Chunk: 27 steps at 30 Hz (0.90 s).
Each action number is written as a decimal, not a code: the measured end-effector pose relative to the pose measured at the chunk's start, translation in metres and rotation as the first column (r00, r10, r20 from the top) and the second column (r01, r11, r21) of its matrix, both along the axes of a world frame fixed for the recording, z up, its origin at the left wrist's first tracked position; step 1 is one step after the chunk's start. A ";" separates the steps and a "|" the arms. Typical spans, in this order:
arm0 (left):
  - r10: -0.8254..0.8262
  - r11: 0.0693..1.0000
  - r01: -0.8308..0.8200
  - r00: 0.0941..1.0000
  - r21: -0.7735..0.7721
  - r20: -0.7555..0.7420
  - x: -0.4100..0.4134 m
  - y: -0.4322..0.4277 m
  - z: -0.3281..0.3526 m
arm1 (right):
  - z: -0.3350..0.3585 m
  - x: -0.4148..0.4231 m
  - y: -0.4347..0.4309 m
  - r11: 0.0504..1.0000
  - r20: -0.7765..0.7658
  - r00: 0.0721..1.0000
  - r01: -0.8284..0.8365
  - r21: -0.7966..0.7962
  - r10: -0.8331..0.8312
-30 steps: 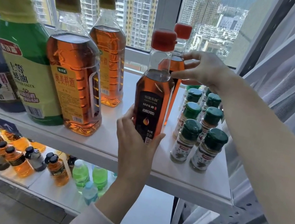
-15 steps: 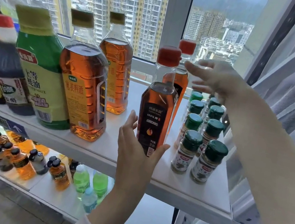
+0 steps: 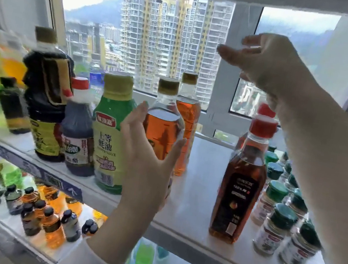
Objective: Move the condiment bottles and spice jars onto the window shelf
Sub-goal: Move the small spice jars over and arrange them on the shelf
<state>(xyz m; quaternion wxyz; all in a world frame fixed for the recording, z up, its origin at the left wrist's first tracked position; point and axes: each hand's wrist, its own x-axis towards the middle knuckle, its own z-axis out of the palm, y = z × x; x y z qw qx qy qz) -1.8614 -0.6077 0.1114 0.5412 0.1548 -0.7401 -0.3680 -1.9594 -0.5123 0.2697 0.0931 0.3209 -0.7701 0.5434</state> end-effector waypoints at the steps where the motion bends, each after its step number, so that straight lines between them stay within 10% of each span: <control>1: 0.009 1.000 -0.008 1.000 -0.024 0.017 -0.001 -0.007 0.000 | -0.001 -0.005 -0.011 1.000 0.014 1.000 -0.013 0.018 0.013; 27: 0.018 0.988 0.000 0.994 -0.152 0.111 -0.030 -0.038 0.000 | 0.002 -0.077 -0.130 0.706 0.204 0.970 -0.054 0.706 -0.130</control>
